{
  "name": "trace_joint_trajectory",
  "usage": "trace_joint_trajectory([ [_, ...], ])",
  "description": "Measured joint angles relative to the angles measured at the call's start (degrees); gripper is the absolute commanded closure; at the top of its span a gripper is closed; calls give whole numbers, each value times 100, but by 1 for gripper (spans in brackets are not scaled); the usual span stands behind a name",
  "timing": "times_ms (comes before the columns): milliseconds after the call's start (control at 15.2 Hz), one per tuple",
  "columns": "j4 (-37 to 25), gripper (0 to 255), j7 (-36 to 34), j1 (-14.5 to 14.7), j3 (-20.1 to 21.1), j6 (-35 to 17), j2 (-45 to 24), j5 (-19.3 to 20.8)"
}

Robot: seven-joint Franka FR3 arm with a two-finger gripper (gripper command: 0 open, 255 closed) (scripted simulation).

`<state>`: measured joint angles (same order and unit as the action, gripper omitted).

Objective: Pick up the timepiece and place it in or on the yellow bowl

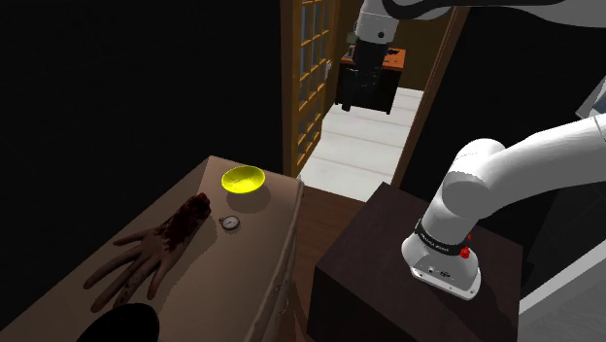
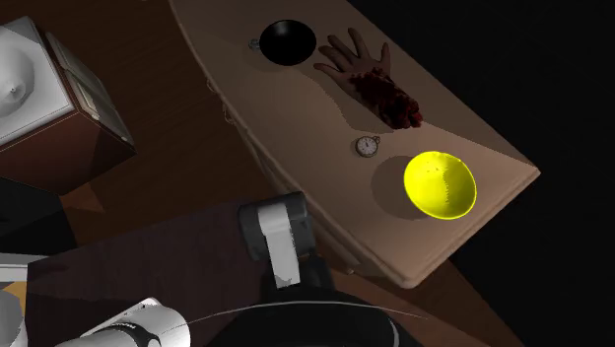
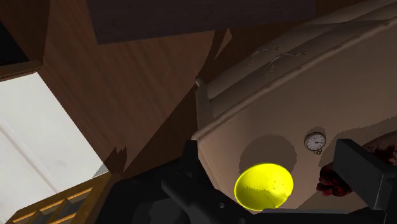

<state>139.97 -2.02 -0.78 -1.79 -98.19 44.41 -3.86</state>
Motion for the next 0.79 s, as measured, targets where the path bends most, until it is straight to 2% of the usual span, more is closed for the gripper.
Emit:
trace_joint_trajectory([
  [198,59,0,-72,47,93,-218,-163,-53],
  [792,265,0,-513,311,678,-1758,-1499,-294],
])
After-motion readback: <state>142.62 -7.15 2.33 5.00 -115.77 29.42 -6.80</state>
